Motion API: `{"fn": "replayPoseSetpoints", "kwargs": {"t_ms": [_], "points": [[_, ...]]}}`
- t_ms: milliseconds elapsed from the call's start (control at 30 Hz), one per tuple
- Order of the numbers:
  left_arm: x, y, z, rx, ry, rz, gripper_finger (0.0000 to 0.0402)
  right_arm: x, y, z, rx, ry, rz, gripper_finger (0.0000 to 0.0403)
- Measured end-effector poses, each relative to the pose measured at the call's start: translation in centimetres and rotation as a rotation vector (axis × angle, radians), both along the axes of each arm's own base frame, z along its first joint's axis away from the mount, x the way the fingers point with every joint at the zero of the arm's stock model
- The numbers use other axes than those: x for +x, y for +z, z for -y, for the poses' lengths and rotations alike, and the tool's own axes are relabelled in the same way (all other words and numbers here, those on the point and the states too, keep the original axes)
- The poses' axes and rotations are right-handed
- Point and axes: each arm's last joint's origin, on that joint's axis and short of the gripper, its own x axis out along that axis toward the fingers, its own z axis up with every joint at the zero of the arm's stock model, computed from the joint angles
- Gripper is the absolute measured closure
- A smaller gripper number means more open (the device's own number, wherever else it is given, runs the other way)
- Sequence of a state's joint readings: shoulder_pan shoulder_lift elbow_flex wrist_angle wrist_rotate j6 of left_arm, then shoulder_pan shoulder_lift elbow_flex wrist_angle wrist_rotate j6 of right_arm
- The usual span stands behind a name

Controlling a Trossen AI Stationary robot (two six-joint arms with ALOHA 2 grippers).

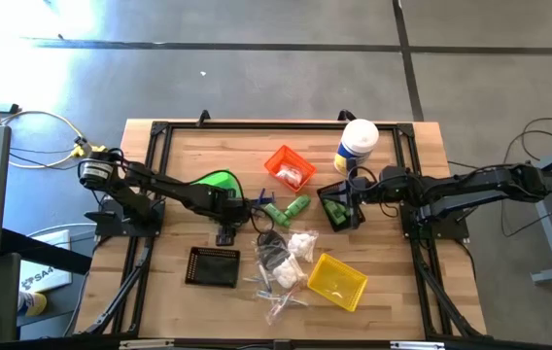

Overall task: Pick & Place Travel size toiletries
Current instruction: Put the green shampoo into the top black bin

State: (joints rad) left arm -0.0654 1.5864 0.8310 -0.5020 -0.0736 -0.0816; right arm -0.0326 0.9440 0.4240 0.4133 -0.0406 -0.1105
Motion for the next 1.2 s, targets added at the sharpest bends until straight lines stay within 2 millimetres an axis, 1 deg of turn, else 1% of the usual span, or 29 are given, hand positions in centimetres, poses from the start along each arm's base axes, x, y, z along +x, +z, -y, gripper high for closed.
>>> {"fn": "replayPoseSetpoints", "kwargs": {"t_ms": [200,433,833,900,1200], "points": [[0.0,0.0,0.0,-0.003,0.006,0.001,0.0129,-0.1,-0.6,0.2,-0.023,-0.051,-0.068,0.0401],[0.0,0.0,0.0,-0.026,0.081,0.005,0.0129,-0.2,-1.1,0.2,-0.024,-0.064,-0.118,0.0401],[0.0,0.0,0.0,-0.023,0.104,0.01,0.0131,-0.2,-1.1,0.2,-0.023,-0.059,-0.12,0.0401],[0.0,0.0,0.0,-0.023,0.103,0.01,0.0141,-0.2,-1.1,0.2,-0.023,-0.059,-0.12,0.0401],[0.1,0.0,0.0,-0.024,0.098,0.015,0.0211,-0.2,-1.1,0.2,-0.023,-0.059,-0.12,0.0401]]}}
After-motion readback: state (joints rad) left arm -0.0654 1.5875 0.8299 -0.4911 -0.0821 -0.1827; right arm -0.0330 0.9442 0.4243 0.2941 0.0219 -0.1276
